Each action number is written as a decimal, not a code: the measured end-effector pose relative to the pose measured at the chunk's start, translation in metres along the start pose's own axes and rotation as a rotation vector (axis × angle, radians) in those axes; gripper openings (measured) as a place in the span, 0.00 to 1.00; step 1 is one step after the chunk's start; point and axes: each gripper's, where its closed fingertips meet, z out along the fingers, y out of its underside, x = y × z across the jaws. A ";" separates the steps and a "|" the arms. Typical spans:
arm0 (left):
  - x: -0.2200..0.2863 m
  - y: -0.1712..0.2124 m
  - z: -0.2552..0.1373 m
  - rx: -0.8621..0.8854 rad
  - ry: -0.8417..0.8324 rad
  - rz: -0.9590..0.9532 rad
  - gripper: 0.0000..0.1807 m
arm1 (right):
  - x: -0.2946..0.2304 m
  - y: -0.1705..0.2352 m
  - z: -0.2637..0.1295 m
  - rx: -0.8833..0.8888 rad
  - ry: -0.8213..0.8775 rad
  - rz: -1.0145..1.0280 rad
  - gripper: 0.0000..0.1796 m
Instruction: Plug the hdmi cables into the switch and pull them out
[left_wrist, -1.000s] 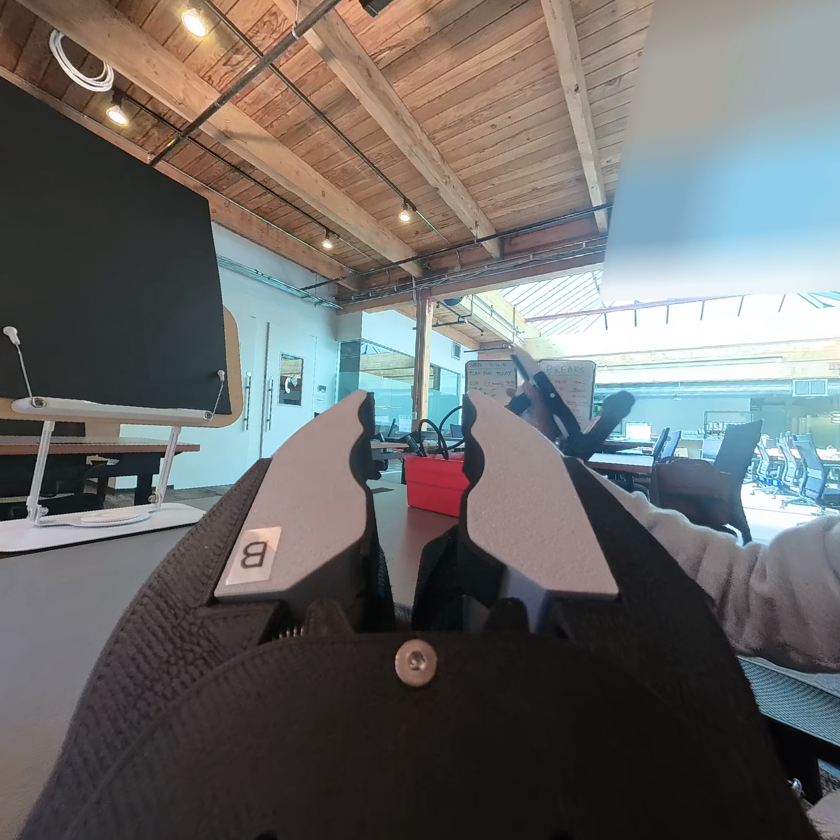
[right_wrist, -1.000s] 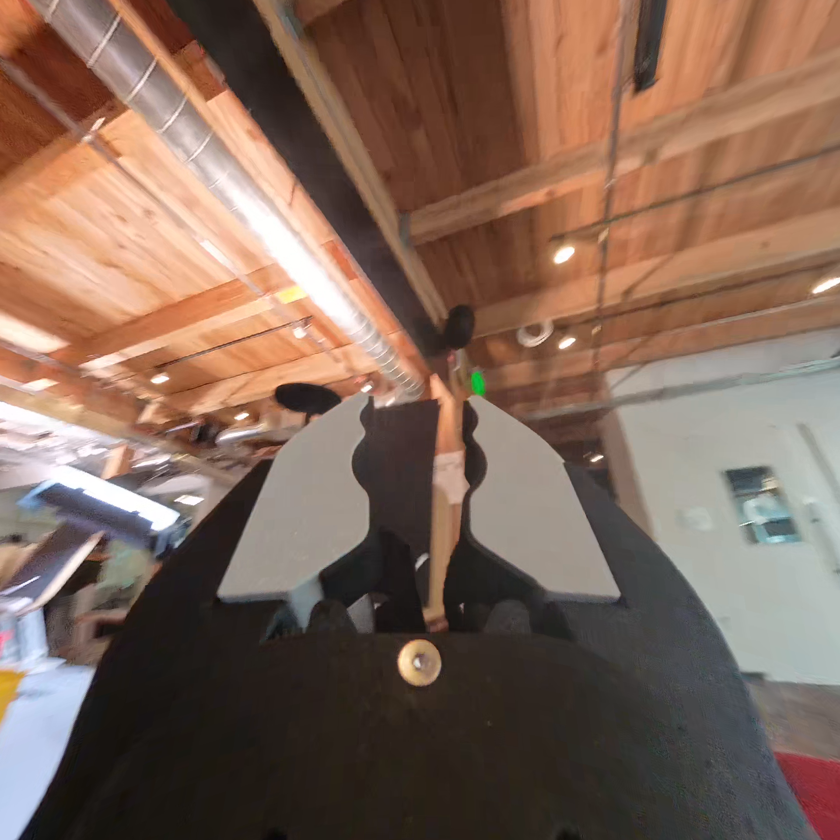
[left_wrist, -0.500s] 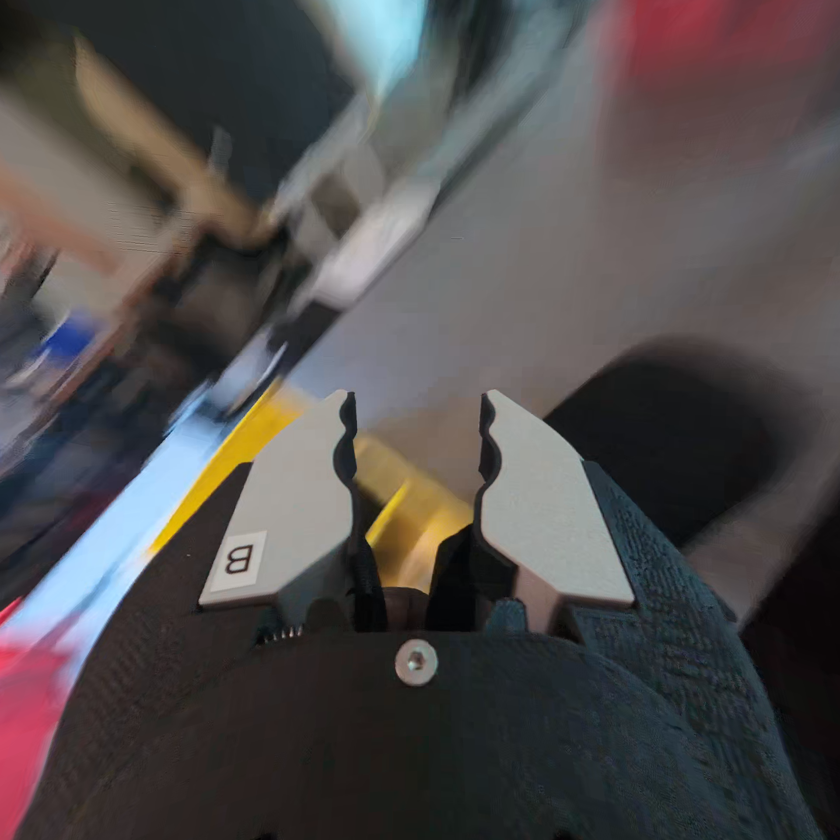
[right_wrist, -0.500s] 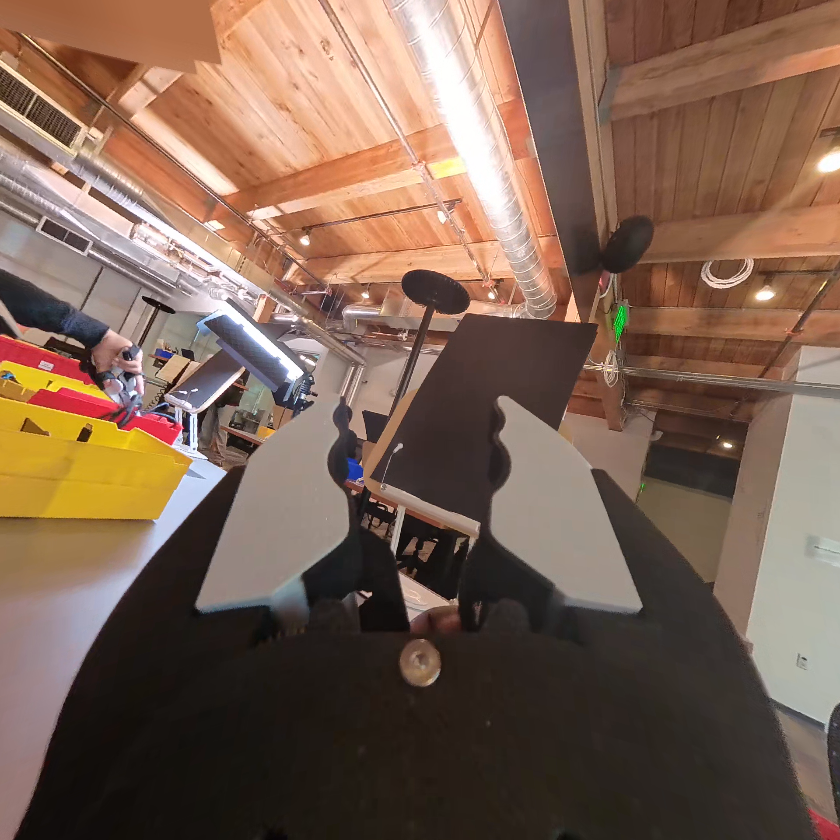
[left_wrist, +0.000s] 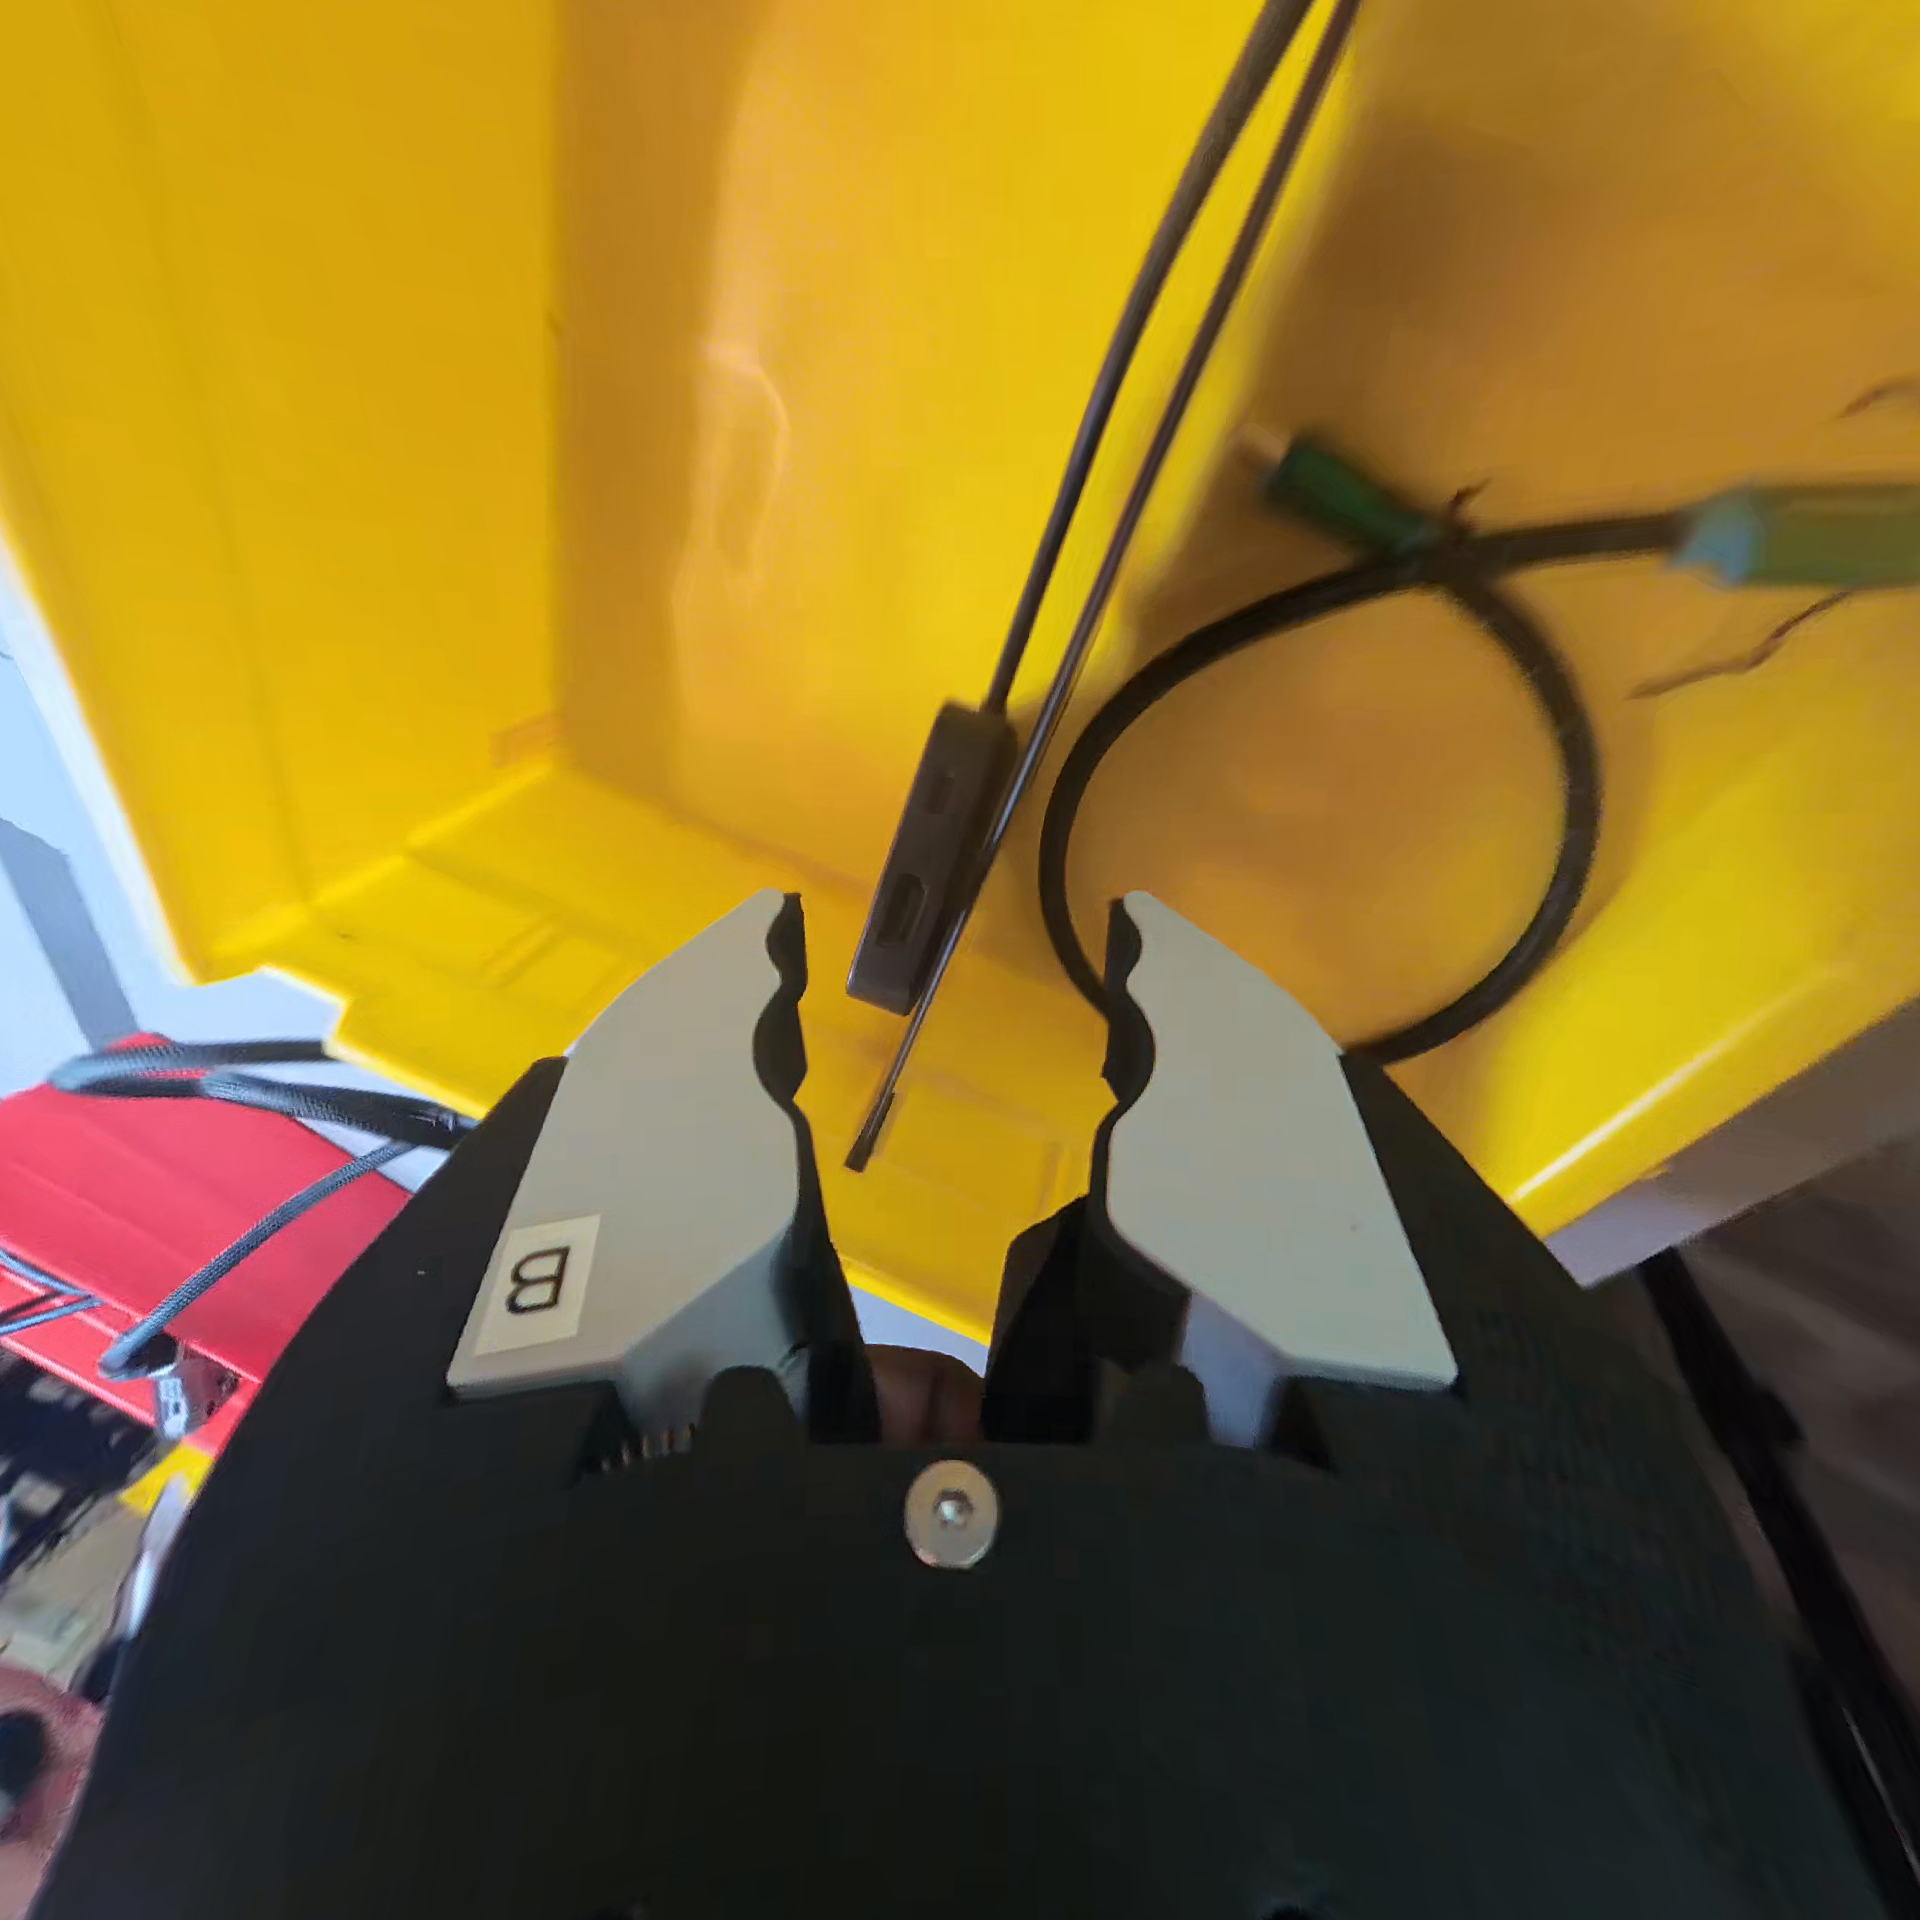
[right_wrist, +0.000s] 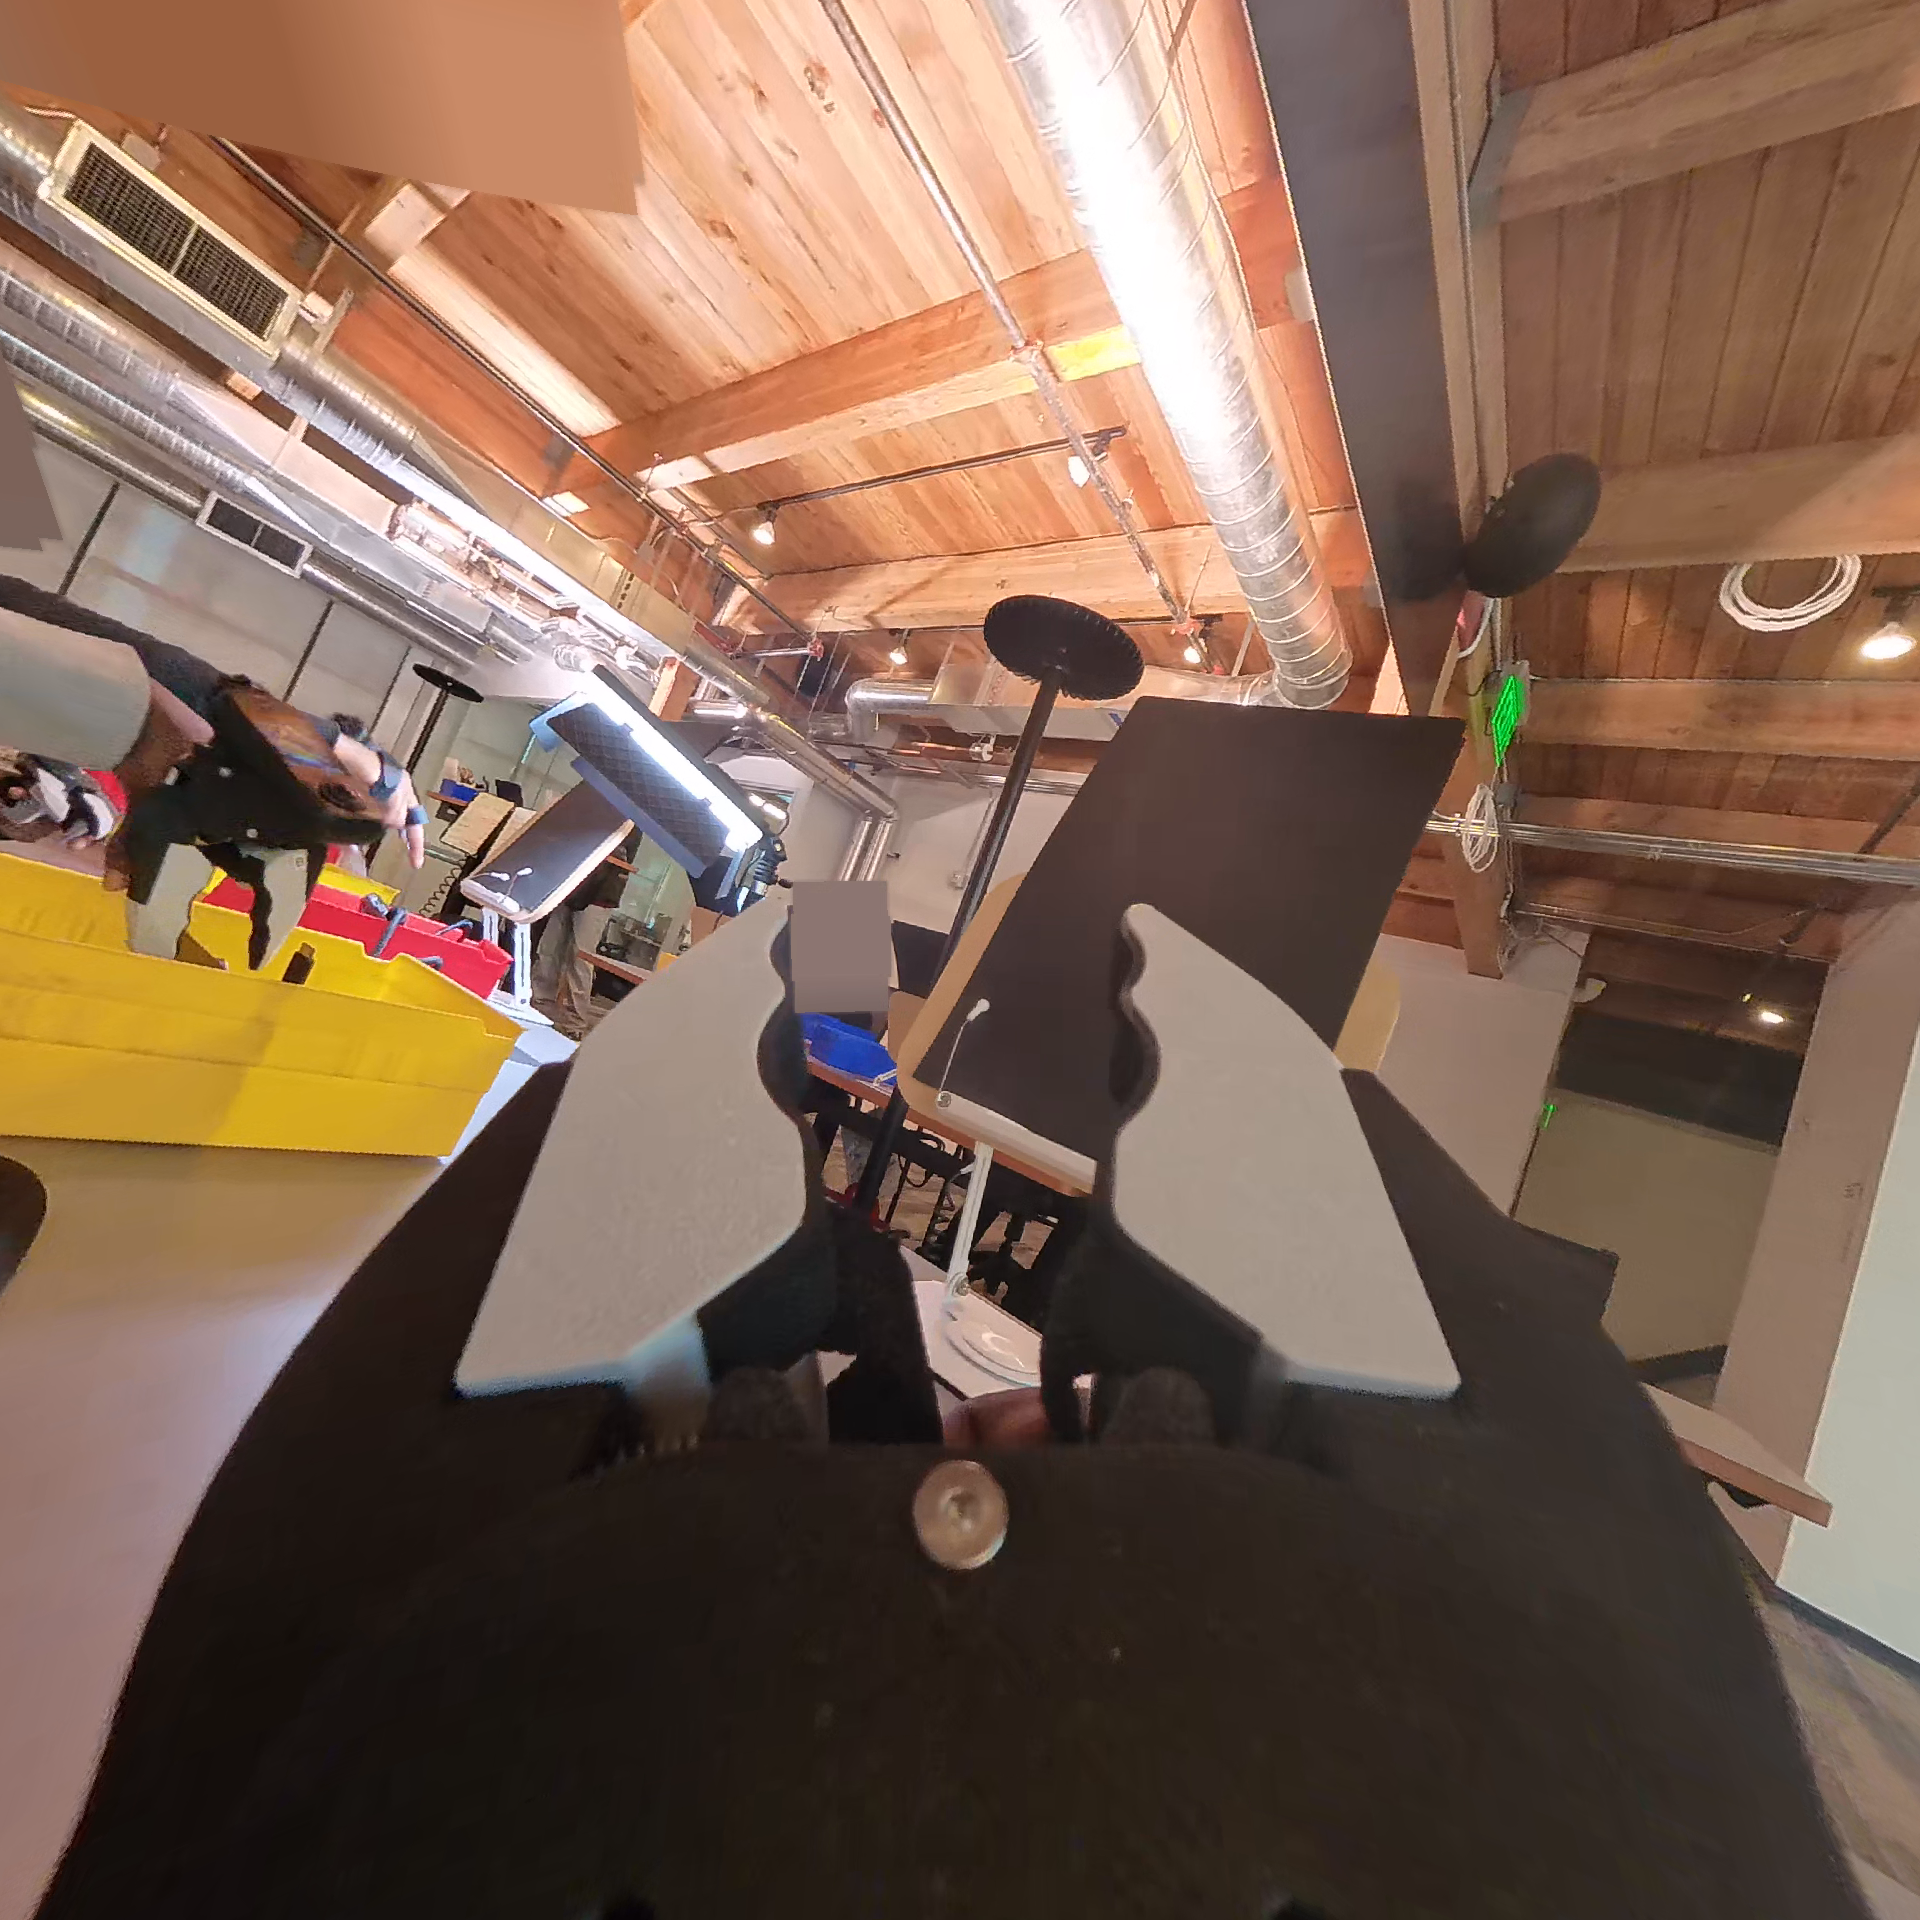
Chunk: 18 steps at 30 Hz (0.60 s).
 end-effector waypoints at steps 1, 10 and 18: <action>-0.001 0.005 0.006 -0.036 0.015 0.006 0.30 | -0.002 0.000 0.001 -0.001 -0.005 -0.002 0.31; -0.005 0.014 0.024 -0.084 0.048 0.067 0.12 | -0.018 0.006 0.006 -0.032 -0.055 -0.048 0.29; -0.008 0.020 -0.015 -0.100 0.046 0.067 0.09 | -0.014 0.003 0.005 -0.026 -0.034 -0.048 0.29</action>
